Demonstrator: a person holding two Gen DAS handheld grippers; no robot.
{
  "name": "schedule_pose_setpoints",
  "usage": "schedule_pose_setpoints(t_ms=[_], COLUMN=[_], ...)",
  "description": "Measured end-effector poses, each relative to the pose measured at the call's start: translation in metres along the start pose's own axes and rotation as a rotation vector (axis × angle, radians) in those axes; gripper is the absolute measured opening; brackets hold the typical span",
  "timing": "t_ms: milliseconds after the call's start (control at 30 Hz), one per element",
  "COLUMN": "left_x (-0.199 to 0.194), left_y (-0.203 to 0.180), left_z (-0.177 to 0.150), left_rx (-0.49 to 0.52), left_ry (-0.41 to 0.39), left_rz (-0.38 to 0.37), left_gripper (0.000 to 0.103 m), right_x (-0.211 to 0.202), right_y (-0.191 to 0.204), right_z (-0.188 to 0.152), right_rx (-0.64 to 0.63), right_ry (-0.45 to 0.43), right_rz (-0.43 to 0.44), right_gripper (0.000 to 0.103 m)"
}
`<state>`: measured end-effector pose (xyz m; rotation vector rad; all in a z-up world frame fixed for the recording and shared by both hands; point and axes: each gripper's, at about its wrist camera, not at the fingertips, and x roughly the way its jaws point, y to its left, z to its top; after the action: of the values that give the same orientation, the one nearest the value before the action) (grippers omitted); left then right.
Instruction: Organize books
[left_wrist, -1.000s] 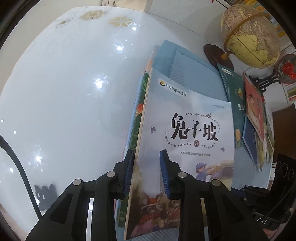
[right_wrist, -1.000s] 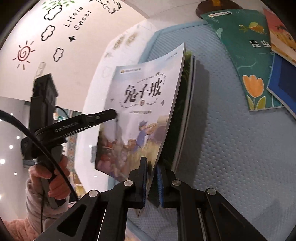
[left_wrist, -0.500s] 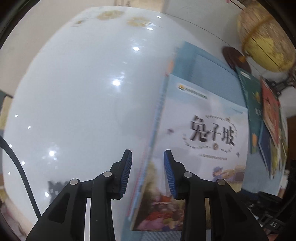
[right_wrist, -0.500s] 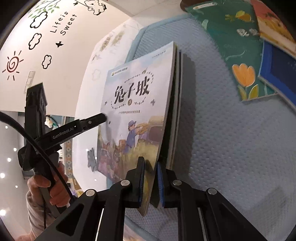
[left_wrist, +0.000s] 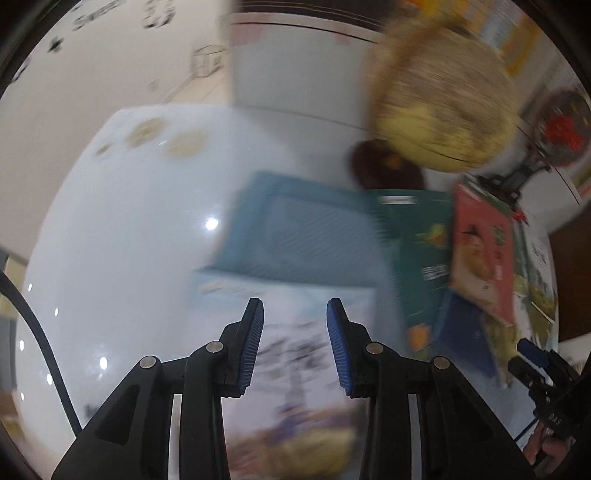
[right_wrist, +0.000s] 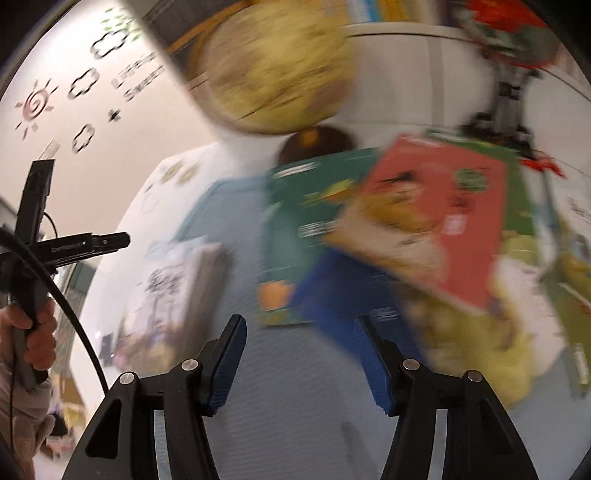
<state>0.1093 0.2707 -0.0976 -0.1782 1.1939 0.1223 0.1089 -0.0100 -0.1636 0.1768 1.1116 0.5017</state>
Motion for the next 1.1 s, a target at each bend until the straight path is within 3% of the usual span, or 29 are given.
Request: schedule_pose_setpoints(t_ms=[167,267,433,700,1100], left_x=[0.043,0.076,0.109,0.122,0.121], left_y=[-0.085,-0.123,-0.162,-0.190,-0.202], left_z=[0.014,0.017,0.019,0.020,0.021], left_rx=[0.047,0.043,0.055,0.092,0.138], left_ry=[0.007,0.040,0.070,0.076,0.073], left_rz=[-0.136,-0.161,-0.190,-0.195,-0.191], left_gripper=[0.033,0.033,0.033,0.033,0.033], right_x=[-0.008,-0.002,0.017,0.040,0.051], right_y=[-0.070,-0.097,-0.112,-0.127,-0.129], right_z=[0.012,0.020,0.035,0.042,0.038], right_rx=[0.125,0.176,0.148,0.172,0.191], right_ry=[-0.046,-0.045,-0.029,0.001,0.017], right_rz=[-0.030,-0.013,-0.011,-0.029,0.020], right_gripper=[0.058,0.058,0.058,0.058,0.058])
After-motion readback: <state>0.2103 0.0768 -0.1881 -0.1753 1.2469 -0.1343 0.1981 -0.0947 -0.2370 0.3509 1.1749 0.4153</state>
